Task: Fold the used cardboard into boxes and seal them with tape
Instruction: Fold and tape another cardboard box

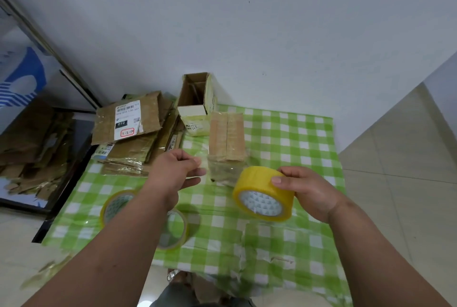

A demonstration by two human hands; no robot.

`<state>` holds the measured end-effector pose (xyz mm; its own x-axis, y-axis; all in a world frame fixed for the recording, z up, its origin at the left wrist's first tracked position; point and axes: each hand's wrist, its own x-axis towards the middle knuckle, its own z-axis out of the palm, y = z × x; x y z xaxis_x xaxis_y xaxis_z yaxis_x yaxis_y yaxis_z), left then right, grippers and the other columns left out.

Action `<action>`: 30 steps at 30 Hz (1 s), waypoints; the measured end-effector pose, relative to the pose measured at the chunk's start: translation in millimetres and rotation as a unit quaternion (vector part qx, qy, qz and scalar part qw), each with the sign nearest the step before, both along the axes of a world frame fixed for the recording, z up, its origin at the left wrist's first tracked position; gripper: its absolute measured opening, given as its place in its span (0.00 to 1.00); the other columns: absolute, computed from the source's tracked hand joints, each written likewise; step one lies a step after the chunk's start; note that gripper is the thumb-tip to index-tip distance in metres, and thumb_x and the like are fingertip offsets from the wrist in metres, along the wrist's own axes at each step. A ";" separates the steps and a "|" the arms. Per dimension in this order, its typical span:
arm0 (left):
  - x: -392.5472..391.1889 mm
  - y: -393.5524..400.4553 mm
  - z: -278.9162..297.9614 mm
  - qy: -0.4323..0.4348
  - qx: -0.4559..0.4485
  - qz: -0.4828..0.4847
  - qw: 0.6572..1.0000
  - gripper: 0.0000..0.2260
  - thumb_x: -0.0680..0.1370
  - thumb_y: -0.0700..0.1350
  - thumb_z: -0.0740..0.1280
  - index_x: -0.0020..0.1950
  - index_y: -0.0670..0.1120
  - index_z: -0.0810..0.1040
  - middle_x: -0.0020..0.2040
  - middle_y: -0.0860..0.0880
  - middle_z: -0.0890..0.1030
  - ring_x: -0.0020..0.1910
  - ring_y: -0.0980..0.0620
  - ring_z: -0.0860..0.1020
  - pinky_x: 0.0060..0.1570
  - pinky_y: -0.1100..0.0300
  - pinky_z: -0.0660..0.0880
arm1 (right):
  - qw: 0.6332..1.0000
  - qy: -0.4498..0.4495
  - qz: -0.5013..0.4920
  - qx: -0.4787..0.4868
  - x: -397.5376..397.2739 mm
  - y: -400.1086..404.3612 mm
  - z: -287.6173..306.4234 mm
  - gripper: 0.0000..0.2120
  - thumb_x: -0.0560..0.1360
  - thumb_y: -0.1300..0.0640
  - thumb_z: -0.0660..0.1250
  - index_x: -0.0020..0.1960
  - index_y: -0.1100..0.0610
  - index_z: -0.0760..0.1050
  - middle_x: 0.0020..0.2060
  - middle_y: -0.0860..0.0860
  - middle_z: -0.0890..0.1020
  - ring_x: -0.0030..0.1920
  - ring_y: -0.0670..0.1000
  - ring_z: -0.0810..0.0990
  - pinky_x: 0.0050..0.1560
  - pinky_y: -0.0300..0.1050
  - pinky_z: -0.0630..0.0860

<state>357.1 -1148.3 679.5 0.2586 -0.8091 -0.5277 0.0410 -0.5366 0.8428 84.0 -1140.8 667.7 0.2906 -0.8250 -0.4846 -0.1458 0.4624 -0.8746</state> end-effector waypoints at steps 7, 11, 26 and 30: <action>6.1 -11.9 -5.8 0.029 0.017 0.065 0.997 0.07 0.78 0.34 0.68 0.43 0.42 0.73 0.45 0.44 0.81 0.37 0.49 0.82 0.36 0.56 0.80 | 0.993 0.110 -0.002 -0.052 -22.6 -21.0 9.5 0.28 0.62 0.40 0.75 0.42 0.66 0.78 0.36 0.58 0.81 0.41 0.58 0.81 0.47 0.52 0.74; 14.3 -16.3 -12.3 0.030 0.031 0.053 0.998 0.07 0.77 0.35 0.69 0.41 0.42 0.74 0.45 0.43 0.81 0.38 0.48 0.83 0.35 0.55 0.80 | 0.981 0.174 -0.014 -0.085 -27.1 -36.4 9.6 0.19 0.71 0.44 0.74 0.40 0.61 0.80 0.37 0.58 0.82 0.40 0.59 0.82 0.45 0.54 0.77; 7.3 -25.2 -32.9 0.058 0.068 0.130 0.988 0.03 0.78 0.38 0.70 0.47 0.41 0.76 0.42 0.44 0.80 0.37 0.49 0.81 0.33 0.56 0.80 | 0.927 0.347 0.066 -0.122 -10.3 -80.1 4.0 0.20 0.75 0.45 0.68 0.36 0.61 0.75 0.34 0.56 0.74 0.36 0.54 0.73 0.39 0.48 0.66; 6.0 -24.3 -41.0 0.054 0.080 0.139 0.986 0.05 0.77 0.38 0.70 0.49 0.41 0.76 0.43 0.44 0.80 0.37 0.49 0.81 0.33 0.56 0.79 | 0.913 0.384 0.077 -0.116 -9.1 -83.9 -6.0 0.21 0.75 0.42 0.66 0.35 0.60 0.74 0.32 0.53 0.73 0.34 0.52 0.73 0.38 0.48 0.67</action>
